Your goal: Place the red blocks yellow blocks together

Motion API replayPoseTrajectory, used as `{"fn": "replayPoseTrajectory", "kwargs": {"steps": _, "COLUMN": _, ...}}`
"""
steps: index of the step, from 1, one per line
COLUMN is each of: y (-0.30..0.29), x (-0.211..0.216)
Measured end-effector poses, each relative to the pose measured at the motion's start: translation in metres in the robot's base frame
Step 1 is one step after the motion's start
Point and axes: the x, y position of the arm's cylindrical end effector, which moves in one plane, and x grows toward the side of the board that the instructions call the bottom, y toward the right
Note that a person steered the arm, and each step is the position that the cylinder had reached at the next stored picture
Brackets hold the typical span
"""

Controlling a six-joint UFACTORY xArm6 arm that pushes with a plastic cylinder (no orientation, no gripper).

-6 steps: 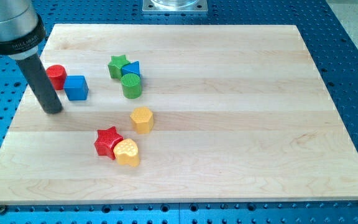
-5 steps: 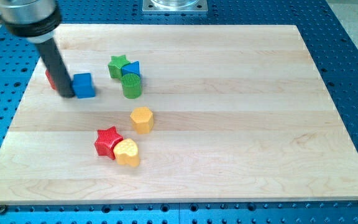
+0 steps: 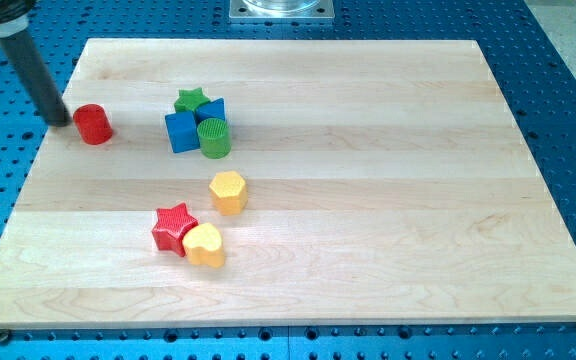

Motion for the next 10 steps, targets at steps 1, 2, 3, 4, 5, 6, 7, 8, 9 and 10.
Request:
{"fn": "replayPoseTrajectory", "kwargs": {"steps": 1, "y": 0.048, "x": 0.048}}
{"fn": "replayPoseTrajectory", "kwargs": {"steps": 2, "y": 0.135, "x": 0.111}}
{"fn": "replayPoseTrajectory", "kwargs": {"steps": 3, "y": 0.150, "x": 0.120}}
{"fn": "replayPoseTrajectory", "kwargs": {"steps": 4, "y": 0.154, "x": 0.102}}
{"fn": "replayPoseTrajectory", "kwargs": {"steps": 5, "y": 0.211, "x": 0.110}}
{"fn": "replayPoseTrajectory", "kwargs": {"steps": 6, "y": 0.223, "x": 0.127}}
{"fn": "replayPoseTrajectory", "kwargs": {"steps": 7, "y": 0.275, "x": 0.127}}
{"fn": "replayPoseTrajectory", "kwargs": {"steps": 8, "y": 0.310, "x": 0.126}}
{"fn": "replayPoseTrajectory", "kwargs": {"steps": 9, "y": 0.312, "x": 0.133}}
{"fn": "replayPoseTrajectory", "kwargs": {"steps": 10, "y": 0.310, "x": 0.143}}
